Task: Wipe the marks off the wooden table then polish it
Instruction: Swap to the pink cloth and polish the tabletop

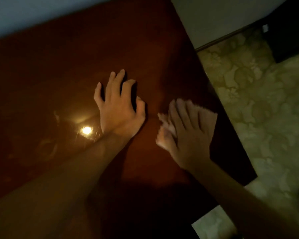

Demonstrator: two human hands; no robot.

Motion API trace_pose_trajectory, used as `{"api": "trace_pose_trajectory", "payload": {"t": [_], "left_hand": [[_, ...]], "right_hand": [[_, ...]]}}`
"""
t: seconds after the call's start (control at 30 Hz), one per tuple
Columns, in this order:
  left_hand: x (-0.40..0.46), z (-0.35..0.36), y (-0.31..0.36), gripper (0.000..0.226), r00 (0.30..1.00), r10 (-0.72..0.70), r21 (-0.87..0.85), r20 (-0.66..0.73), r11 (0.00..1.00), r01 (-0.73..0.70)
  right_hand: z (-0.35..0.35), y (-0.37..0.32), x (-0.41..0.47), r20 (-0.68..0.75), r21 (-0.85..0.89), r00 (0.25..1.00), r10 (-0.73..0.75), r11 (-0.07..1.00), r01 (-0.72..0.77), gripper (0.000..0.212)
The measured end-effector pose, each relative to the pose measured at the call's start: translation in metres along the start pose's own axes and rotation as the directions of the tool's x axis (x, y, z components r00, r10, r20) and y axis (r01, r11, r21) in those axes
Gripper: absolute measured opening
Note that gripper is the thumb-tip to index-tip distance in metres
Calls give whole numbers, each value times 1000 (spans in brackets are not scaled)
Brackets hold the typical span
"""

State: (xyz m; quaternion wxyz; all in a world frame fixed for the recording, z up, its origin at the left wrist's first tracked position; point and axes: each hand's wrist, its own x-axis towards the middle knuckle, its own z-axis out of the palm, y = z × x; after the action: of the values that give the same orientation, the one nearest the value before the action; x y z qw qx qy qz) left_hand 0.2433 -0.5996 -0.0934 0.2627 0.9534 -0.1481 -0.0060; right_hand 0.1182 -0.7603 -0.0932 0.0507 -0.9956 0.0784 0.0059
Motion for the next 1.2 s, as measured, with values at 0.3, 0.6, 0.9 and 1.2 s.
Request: {"api": "trace_pose_trajectory", "payload": {"t": [0.3,0.6,0.9,1.2], "left_hand": [[-44,3,3,31,908,418,-73,21,907,-415],[-103,-6,33,35,891,415,-105,182,909,-402],[-191,-35,44,32,944,220,-67,246,975,-210],[-277,-76,19,31,983,-68,55,168,997,60]], "right_hand": [[0,35,41,10,9,1000,3,1000,-3,69],[-1,60,-57,25,59,983,180,982,-181,71],[-8,83,-126,86,50,958,275,959,-279,77],[8,0,-163,38,46,997,72,996,-73,70]]}}
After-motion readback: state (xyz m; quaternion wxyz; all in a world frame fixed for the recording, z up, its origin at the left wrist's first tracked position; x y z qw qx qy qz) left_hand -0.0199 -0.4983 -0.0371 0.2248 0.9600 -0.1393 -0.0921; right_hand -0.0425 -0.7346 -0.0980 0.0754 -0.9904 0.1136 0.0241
